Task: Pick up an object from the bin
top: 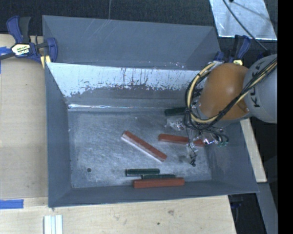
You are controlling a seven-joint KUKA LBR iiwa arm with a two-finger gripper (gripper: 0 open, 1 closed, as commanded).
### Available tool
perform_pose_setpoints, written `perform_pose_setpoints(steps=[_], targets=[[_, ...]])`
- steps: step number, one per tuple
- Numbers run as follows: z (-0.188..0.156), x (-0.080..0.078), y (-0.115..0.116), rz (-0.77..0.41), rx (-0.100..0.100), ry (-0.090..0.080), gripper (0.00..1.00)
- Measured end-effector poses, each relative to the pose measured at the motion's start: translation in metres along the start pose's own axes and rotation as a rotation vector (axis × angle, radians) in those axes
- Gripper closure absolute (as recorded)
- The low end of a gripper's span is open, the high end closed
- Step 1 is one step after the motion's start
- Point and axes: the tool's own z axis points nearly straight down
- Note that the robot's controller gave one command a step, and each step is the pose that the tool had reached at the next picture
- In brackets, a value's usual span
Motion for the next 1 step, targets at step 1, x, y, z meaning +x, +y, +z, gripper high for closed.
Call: perform_pose_setpoints(steps=[1], targets=[[-0.0030, -0.0014, -0.0019, 0.000, 0.004, -0.005, 1.00]])
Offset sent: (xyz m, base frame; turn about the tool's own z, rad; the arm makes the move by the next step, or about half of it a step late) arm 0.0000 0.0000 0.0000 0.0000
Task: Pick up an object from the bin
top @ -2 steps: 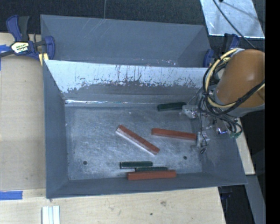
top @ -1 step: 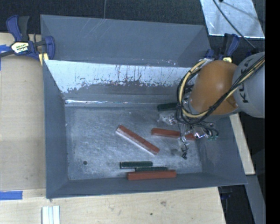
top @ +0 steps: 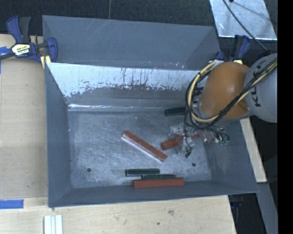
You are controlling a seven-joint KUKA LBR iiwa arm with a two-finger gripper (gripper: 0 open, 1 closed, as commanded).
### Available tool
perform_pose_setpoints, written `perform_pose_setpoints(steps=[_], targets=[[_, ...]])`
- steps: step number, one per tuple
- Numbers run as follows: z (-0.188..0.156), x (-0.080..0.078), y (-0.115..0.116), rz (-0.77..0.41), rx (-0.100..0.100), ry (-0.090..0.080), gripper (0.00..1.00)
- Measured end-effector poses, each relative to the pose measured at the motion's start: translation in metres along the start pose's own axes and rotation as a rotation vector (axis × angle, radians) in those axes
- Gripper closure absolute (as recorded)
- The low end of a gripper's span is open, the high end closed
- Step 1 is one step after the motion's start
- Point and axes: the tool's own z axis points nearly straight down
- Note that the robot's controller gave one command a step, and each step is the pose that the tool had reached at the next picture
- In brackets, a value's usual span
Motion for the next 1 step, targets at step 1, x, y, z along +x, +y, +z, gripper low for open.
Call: perform_pose_setpoints(steps=[1], targets=[[-0.1611, 0.0008, 0.0263, -0.018, 0.003, -0.007, 1.00]])
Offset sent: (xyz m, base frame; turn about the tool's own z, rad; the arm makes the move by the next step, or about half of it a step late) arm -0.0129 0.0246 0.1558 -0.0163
